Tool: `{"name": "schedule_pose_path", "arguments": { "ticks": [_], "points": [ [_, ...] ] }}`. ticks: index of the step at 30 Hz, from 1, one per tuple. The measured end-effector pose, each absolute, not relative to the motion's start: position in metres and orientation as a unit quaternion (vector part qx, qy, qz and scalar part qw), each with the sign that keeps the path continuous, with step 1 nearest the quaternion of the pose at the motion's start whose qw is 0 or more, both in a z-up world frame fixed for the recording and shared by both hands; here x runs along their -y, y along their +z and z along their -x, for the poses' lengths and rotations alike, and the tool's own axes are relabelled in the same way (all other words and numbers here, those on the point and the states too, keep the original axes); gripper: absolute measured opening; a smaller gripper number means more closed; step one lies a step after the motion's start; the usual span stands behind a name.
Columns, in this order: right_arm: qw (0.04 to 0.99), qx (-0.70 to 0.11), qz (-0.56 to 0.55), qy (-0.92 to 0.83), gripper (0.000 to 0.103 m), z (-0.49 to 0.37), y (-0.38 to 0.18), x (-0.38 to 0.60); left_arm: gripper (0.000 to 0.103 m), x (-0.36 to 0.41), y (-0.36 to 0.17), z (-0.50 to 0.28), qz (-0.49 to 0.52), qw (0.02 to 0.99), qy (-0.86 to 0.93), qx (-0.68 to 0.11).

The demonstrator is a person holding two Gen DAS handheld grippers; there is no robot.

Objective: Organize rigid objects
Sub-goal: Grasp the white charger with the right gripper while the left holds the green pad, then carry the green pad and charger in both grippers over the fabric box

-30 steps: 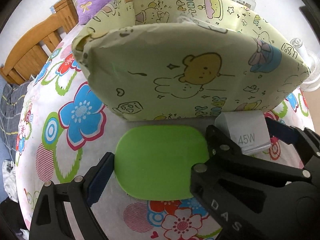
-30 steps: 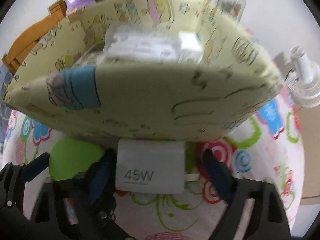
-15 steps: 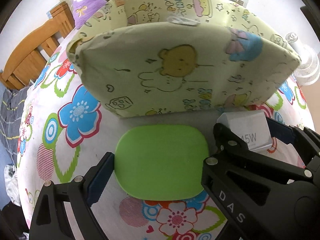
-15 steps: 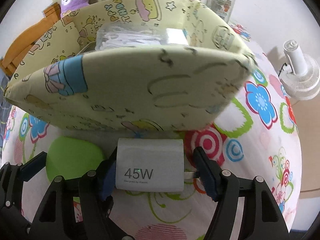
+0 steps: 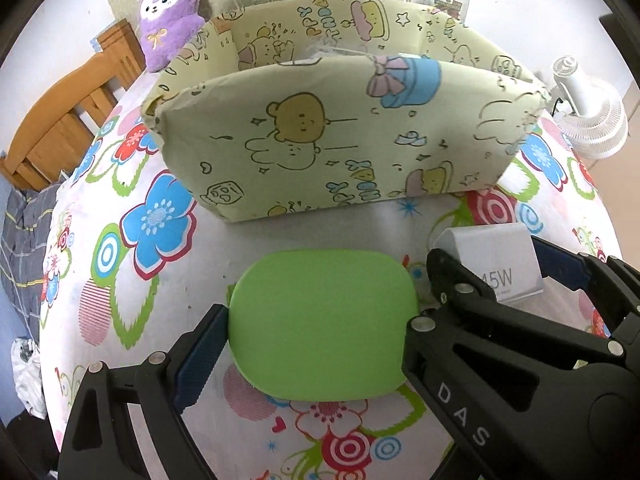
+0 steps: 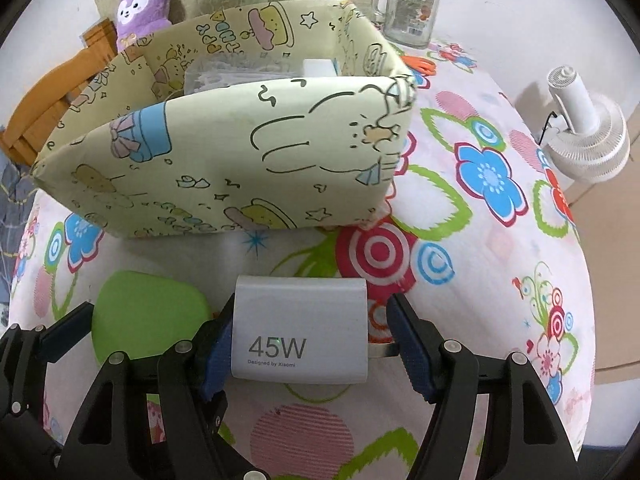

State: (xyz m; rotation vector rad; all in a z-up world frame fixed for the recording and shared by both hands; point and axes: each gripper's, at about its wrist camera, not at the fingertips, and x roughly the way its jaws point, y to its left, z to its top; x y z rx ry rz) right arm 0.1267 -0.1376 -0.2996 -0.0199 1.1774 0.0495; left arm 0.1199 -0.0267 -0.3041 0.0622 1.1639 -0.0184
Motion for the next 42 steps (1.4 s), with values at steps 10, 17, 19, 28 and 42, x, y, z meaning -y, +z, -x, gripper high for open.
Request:
{"name": "schedule_pose_path", "arguments": {
  "ticks": [10, 17, 19, 28, 42],
  "points": [
    [0.837, -0.546, 0.005, 0.024, 0.073, -0.107, -0.286, 0.145, 0.095, 0.056, -0.286, -0.079, -0.033, 0.842, -0.007, -0.539],
    [0.842, -0.540, 0.000, 0.022, 0.073, -0.097, -0.274, 0.149, 0.095, 0.058, -0.274, -0.069, -0.036, 0.845, -0.009, -0.533],
    [0.843, -0.537, -0.002, 0.022, 0.073, -0.093, -0.268, 0.148, 0.095, 0.053, -0.271, -0.072, -0.038, 0.847, -0.010, -0.530],
    [0.855, -0.517, -0.001, 0.026, 0.073, -0.087, -0.240, 0.139, 0.095, 0.046, -0.248, -0.071, -0.039, 0.857, -0.012, -0.513],
    [0.872, -0.490, -0.005, 0.024, 0.073, -0.091, -0.198, 0.135, 0.095, 0.042, -0.209, -0.073, -0.043, 0.874, -0.014, -0.484]
  ]
}}
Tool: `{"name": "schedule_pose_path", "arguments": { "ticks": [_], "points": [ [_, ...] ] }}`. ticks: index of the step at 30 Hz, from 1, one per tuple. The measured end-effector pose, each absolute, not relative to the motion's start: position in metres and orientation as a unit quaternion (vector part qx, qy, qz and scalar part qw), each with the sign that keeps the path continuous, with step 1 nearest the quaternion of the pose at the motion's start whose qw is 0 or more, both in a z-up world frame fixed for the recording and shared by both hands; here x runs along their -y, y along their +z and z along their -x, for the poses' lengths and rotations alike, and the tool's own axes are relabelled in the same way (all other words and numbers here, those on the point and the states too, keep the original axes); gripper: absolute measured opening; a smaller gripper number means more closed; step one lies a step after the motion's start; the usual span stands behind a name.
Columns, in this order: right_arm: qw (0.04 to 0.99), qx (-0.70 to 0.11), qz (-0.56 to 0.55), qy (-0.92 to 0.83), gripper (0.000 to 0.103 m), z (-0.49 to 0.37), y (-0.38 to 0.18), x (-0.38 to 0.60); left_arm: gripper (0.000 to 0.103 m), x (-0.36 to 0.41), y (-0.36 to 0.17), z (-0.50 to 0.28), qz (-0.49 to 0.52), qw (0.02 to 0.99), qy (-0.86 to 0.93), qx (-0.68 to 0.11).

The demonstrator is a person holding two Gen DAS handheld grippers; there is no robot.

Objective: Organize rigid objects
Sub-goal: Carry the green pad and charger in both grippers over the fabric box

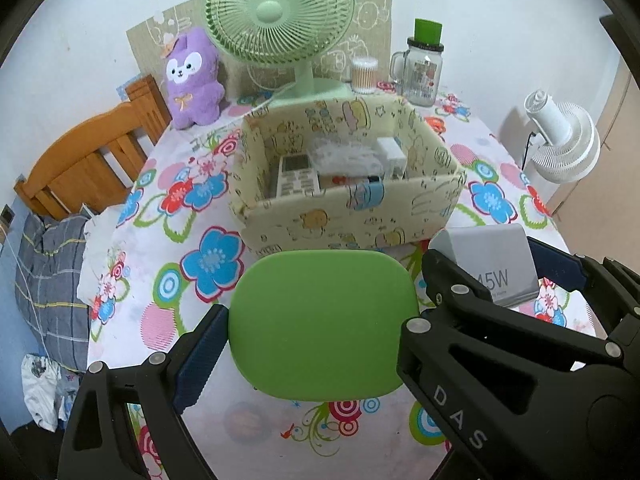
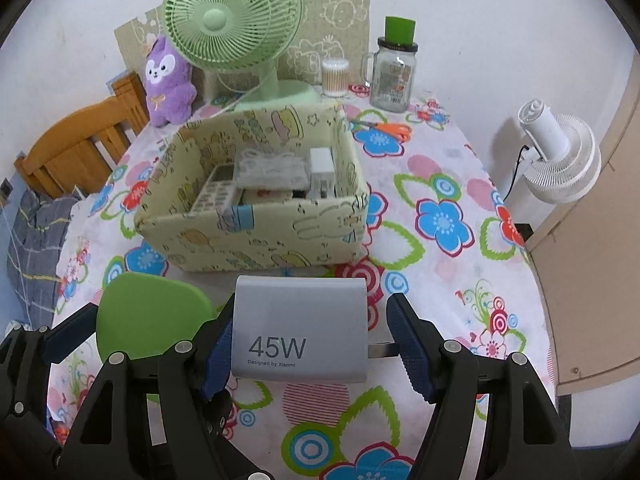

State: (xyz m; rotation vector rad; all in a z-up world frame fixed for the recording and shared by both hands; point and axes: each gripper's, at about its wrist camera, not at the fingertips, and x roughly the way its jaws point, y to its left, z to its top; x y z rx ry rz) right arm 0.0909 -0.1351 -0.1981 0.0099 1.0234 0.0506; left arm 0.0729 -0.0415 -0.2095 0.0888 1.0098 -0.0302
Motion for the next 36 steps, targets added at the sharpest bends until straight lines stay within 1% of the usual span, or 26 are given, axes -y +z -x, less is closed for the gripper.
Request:
{"name": "schedule_pose_path", "arguments": {
  "ticks": [21, 36],
  "points": [
    [0.884, -0.466, -0.002, 0.036, 0.073, -0.116, -0.154, 0.131, 0.095, 0.038, -0.167, -0.093, -0.030, 0.890, -0.013, -0.454],
    [0.885, -0.464, -0.002, 0.044, 0.073, -0.154, -0.149, 0.126, 0.095, 0.034, -0.158, -0.127, -0.027, 0.894, -0.009, -0.448]
  ]
}}
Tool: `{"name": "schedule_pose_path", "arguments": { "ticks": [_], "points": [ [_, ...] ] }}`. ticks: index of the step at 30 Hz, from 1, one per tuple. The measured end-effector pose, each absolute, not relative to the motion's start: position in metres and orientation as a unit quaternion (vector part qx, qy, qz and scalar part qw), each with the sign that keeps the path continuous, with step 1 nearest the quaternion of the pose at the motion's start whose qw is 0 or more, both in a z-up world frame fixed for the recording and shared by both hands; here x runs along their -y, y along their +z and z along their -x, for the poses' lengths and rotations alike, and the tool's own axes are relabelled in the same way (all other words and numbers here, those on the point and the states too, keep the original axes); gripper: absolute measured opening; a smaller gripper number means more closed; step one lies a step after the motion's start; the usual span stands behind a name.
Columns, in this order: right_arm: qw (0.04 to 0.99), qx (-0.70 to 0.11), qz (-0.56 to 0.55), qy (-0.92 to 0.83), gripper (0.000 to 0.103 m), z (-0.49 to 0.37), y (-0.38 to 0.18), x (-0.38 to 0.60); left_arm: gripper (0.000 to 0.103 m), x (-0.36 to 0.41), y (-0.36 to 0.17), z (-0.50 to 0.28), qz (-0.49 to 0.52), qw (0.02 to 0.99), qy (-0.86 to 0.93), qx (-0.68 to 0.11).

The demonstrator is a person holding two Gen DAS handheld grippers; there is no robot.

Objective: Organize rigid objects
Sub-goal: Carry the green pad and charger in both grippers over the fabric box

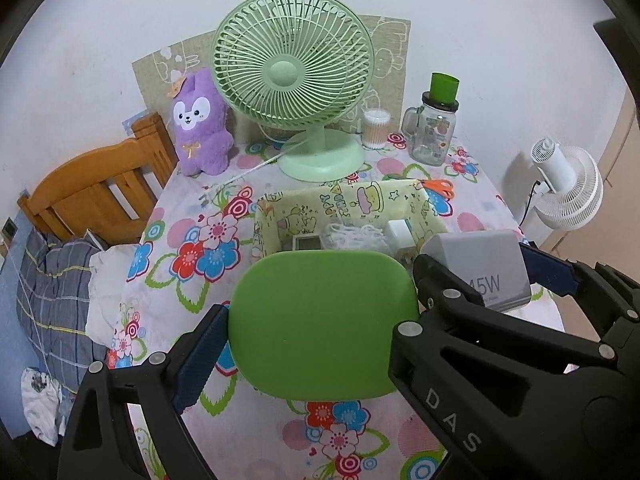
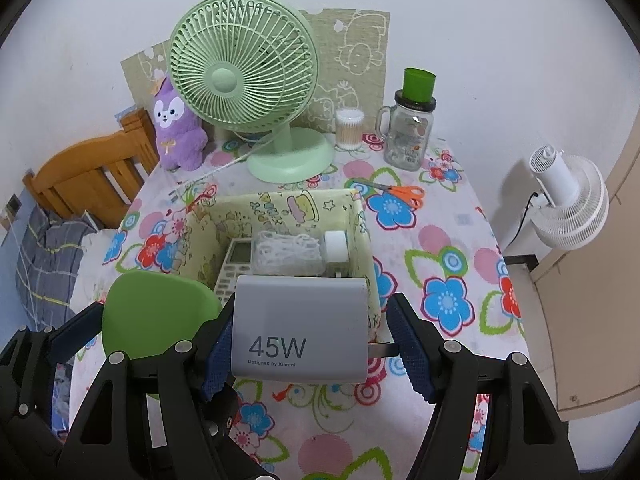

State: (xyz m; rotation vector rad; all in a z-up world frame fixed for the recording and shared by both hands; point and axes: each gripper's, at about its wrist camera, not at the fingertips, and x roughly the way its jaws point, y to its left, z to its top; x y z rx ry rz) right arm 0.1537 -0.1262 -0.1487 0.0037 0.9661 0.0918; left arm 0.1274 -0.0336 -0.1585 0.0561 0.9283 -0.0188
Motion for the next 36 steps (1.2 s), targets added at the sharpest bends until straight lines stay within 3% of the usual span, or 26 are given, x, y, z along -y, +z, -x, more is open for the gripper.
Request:
{"name": "schedule_pose_path", "arguments": {
  "ticks": [36],
  "points": [
    [0.850, -0.524, -0.023, 0.045, 0.074, -0.229, -0.213, 0.116, 0.095, 0.026, -0.211, -0.200, -0.026, 0.869, -0.010, -0.494]
  ]
}}
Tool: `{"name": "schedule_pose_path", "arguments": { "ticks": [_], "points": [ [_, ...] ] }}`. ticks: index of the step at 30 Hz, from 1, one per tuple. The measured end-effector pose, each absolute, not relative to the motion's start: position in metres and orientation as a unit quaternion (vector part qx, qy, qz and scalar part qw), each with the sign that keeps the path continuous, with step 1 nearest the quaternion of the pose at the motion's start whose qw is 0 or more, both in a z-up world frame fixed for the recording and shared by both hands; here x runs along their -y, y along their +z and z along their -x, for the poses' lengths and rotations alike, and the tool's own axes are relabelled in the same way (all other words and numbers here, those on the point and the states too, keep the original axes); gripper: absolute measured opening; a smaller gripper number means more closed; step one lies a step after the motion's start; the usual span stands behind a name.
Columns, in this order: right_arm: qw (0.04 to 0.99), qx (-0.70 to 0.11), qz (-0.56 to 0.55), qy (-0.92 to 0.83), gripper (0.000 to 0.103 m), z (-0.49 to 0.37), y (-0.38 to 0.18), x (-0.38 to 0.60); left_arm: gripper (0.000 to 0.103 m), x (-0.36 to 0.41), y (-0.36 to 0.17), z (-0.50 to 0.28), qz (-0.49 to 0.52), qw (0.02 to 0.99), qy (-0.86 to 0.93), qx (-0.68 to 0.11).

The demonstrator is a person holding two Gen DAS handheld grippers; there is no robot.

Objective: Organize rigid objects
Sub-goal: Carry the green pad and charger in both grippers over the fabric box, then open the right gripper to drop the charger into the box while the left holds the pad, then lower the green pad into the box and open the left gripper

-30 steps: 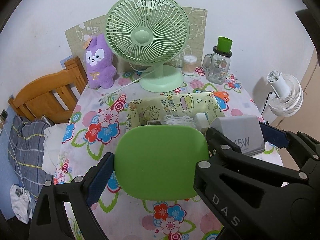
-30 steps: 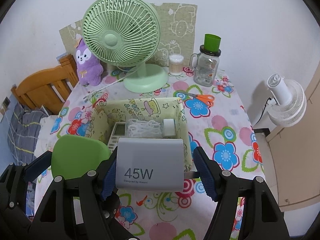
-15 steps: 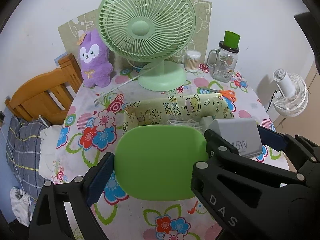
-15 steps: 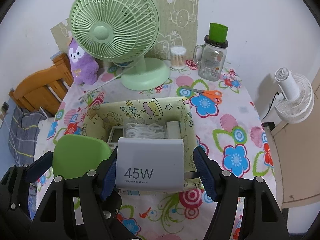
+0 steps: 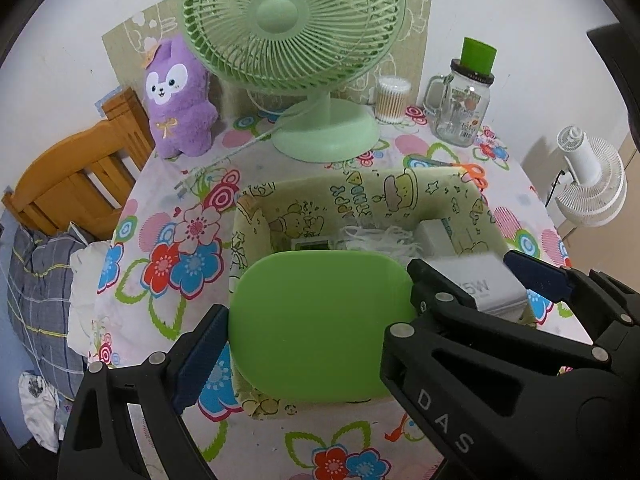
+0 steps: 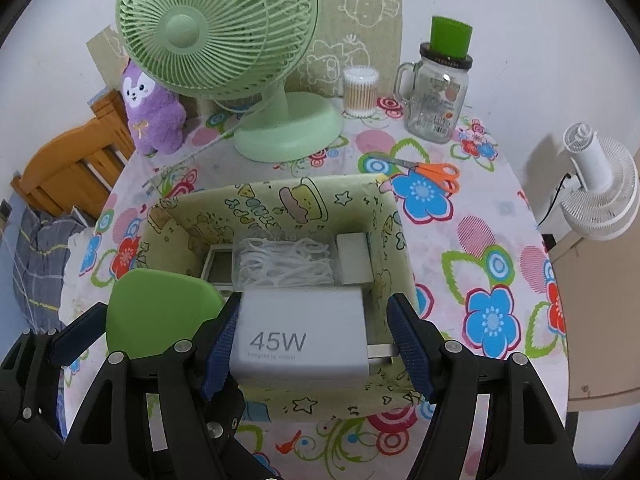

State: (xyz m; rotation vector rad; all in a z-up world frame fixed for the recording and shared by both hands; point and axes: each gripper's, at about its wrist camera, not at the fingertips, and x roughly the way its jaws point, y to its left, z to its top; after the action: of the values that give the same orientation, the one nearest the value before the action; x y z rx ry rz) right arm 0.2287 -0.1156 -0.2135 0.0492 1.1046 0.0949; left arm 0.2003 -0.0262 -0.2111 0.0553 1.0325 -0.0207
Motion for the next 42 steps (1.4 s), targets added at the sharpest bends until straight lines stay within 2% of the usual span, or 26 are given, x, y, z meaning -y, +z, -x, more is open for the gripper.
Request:
{"name": "schedule_pose_path", "arguments": {
  "ticks": [6, 8, 13, 16, 25, 42],
  "points": [
    [0.849, -0.526, -0.026, 0.042, 0.075, -0.230, -0.220, 0.117, 0.095, 0.027, -0.218, -0.202, -0.026, 0.867, -0.011, -0.498],
    [0.851, -0.523, -0.020, 0.039, 0.080, -0.231, -0.218, 0.117, 0.095, 0.028, -0.217, -0.203, -0.027, 0.868, -0.011, -0.496],
    [0.852, -0.522, -0.017, 0.035, 0.080, -0.232, -0.213, 0.118, 0.095, 0.029, -0.214, -0.205, -0.024, 0.870, -0.012, -0.493],
    [0.857, -0.514, -0.011, 0.022, 0.087, -0.232, -0.205, 0.120, 0.095, 0.030, -0.208, -0.205, -0.024, 0.873, -0.015, -0.486],
    [0.868, -0.496, -0.015, -0.009, 0.093, -0.235, -0.192, 0.139, 0.095, 0.046, -0.198, -0.212, -0.033, 0.883, -0.033, -0.466],
    [0.848, -0.529, -0.021, -0.021, 0.095, -0.259, -0.229, 0.156, 0.095, 0.064, -0.229, -0.240, -0.049, 0.866, -0.046, -0.495]
  ]
}}
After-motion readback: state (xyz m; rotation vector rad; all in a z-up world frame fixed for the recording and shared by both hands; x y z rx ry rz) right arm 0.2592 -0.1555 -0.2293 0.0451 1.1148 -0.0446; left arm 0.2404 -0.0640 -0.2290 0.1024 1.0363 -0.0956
